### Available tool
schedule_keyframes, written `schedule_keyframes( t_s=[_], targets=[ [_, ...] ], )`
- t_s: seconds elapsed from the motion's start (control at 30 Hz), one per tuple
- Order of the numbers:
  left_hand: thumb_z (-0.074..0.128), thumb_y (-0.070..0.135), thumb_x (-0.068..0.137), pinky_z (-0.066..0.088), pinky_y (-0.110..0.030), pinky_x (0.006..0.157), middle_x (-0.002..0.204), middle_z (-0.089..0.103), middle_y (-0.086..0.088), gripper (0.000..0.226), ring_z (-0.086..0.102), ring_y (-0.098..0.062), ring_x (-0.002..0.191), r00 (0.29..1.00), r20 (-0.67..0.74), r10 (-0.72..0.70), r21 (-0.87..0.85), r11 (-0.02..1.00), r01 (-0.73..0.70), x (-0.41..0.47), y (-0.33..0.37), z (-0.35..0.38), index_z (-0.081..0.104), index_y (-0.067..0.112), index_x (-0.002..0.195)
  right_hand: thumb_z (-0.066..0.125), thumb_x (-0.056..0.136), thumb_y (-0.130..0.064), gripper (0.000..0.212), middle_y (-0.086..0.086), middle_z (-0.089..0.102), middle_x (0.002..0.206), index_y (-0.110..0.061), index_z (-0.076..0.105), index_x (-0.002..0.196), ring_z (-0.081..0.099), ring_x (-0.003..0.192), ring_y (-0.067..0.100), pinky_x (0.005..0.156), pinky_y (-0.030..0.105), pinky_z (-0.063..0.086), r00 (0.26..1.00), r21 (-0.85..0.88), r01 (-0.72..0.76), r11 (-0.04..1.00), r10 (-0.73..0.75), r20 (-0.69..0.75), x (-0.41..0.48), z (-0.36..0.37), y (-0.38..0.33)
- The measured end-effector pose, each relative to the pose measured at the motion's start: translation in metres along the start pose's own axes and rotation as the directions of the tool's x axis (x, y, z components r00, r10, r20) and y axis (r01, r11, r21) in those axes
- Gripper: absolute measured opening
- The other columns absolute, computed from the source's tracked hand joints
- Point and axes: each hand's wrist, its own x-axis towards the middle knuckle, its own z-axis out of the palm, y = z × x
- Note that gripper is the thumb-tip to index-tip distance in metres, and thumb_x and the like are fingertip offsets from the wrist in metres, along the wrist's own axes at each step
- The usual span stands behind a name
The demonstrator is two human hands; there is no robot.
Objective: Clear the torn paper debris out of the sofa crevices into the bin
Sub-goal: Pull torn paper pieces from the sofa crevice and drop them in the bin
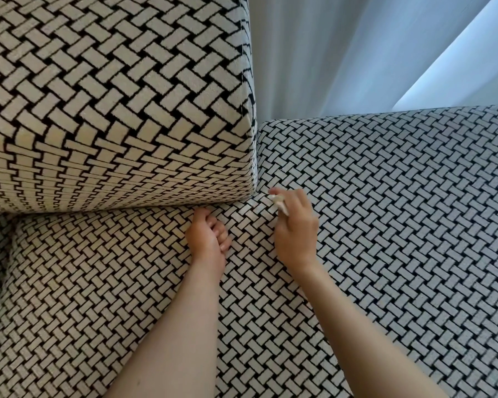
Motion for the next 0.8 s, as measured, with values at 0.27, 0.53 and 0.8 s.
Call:
schedule_keyframes(
  t_s=[0.27,0.53,0.8],
  targets=[
    [0.037,0.021,0.092,0.012,-0.018,0.031,0.035,0.024,0.010,0.038,0.015,-0.006,0.030,1.000,-0.010,0.007,0.020,1.000,-0.007,0.001,0.000,0.000,0.027,0.019,0.056,0.031,0.090,-0.047,0.049,-0.007,0.034,0.045,-0.014,0.054,0.062,0.032,0.042,0.011,0.045,0.026,0.025,0.978,-0.156,-0.206,0.966,0.210,0.010,0.031,-0.042,0.004],
    [0.036,0.020,0.092,0.012,-0.017,0.031,0.034,0.024,0.007,0.037,0.015,-0.005,0.030,1.000,-0.006,0.025,0.031,0.999,-0.025,0.001,-0.001,0.000,0.027,0.018,0.056,0.035,0.099,-0.027,0.029,-0.007,0.055,0.068,-0.020,0.048,0.124,0.055,0.061,0.021,0.059,0.035,0.045,0.957,-0.220,-0.241,0.945,0.269,0.109,0.034,-0.041,0.012],
    [0.038,0.021,0.090,0.011,-0.016,0.032,0.035,0.024,0.006,0.036,0.014,-0.005,0.030,1.000,-0.020,0.022,0.033,0.999,-0.021,0.002,-0.001,0.000,0.026,0.019,0.056,0.065,0.082,-0.018,0.007,-0.002,0.057,0.073,-0.014,0.071,0.082,0.050,0.049,0.015,0.043,0.014,0.028,0.998,-0.442,0.058,0.895,-0.070,-0.009,0.014,-0.026,0.024]
  ],
)
